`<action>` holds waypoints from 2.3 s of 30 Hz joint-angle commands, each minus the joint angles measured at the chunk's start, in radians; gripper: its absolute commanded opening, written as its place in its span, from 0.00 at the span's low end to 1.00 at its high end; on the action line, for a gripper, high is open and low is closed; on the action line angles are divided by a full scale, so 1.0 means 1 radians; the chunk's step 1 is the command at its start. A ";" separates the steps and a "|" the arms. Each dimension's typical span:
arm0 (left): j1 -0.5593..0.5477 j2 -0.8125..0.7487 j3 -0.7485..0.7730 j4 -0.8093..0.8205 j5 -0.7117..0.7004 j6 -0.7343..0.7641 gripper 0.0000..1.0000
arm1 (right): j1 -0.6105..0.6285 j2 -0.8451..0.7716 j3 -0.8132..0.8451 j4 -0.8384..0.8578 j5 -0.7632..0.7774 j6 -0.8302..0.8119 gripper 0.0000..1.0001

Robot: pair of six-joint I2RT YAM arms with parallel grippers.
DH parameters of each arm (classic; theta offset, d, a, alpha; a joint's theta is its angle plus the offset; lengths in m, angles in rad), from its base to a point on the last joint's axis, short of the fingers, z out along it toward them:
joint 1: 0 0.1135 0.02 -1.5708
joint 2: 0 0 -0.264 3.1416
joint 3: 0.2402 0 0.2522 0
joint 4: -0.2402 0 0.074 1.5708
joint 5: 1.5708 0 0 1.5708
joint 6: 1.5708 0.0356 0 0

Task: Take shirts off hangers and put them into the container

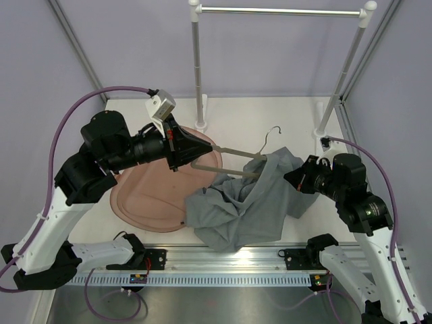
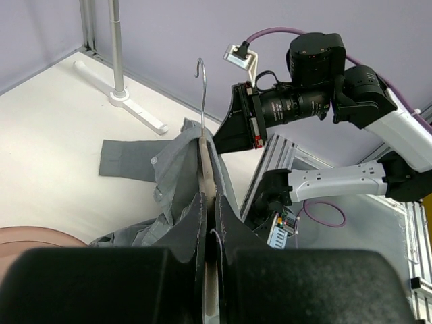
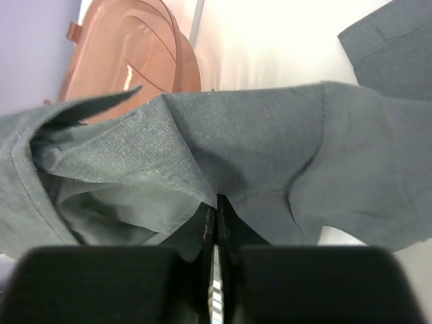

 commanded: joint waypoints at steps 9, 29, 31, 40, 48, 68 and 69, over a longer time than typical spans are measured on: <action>-0.002 -0.117 -0.032 0.049 -0.120 0.040 0.00 | 0.001 0.009 0.074 -0.021 0.371 0.040 0.00; -0.002 -0.169 -0.150 0.189 -0.451 0.139 0.00 | 0.001 0.031 0.043 -0.012 0.290 -0.015 0.00; -0.002 -0.096 -0.094 0.219 -0.456 0.157 0.00 | 0.001 0.026 0.037 0.000 0.222 -0.022 0.00; 0.033 0.284 0.257 0.289 -0.517 0.264 0.00 | 0.001 -0.003 0.038 -0.014 0.060 -0.048 0.00; 0.074 0.416 0.310 0.442 -0.557 0.309 0.00 | 0.001 -0.035 0.066 -0.011 0.000 -0.045 0.00; 0.196 0.489 0.313 0.631 -0.416 0.243 0.00 | 0.001 0.057 0.034 0.051 0.002 -0.065 0.00; 0.197 0.483 0.306 0.632 -0.401 0.240 0.00 | 0.001 0.060 0.031 0.058 0.002 -0.067 0.00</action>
